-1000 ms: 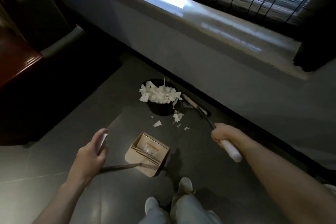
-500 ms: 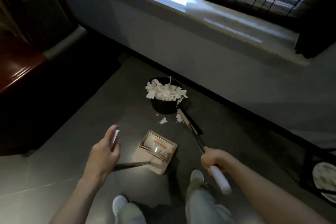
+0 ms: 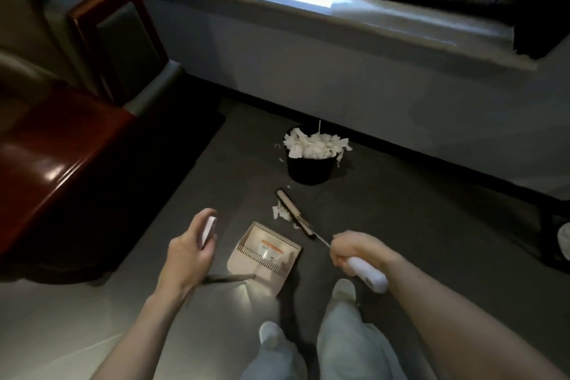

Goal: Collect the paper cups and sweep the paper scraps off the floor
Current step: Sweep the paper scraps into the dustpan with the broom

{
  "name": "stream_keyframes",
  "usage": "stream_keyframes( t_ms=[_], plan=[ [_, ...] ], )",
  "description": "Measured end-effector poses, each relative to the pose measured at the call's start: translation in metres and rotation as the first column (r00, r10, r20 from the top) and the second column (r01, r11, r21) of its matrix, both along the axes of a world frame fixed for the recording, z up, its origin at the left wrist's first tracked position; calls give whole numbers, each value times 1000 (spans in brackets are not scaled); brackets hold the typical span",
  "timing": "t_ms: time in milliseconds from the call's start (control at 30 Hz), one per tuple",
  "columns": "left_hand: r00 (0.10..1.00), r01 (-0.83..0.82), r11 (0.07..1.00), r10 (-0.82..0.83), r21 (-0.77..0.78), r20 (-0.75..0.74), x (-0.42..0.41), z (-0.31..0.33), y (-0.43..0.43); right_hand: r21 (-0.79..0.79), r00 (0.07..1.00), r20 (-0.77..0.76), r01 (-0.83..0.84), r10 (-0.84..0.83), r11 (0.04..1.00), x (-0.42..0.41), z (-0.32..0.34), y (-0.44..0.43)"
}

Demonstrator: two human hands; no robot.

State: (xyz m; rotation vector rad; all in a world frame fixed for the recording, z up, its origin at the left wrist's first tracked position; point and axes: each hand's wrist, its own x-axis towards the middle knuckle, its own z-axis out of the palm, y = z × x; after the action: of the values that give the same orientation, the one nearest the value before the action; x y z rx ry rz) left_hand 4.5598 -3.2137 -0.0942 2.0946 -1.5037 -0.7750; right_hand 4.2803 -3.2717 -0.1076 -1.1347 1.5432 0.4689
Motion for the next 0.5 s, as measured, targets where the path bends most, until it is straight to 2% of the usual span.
stream_keyframes(
  t_ms=[67,200,367,500],
  plan=[
    [1000,10,1000,-10,19,5,19,-1,-5,-39,998,-59,26,-28,999,9,6,-8],
    [1000,16,1000,-17,23,22,54,-5,-20,-92,996,-13,84,-86,992,31,6,-24],
    [998,-30,999,29,21,55,90,-4,-48,-148,997,-51,43,-51,988,63,-11,-68],
    [996,-70,997,68,32,52,116,4,-78,-68,997,-39,-75,72,995,91,-7,-91]
  ],
)
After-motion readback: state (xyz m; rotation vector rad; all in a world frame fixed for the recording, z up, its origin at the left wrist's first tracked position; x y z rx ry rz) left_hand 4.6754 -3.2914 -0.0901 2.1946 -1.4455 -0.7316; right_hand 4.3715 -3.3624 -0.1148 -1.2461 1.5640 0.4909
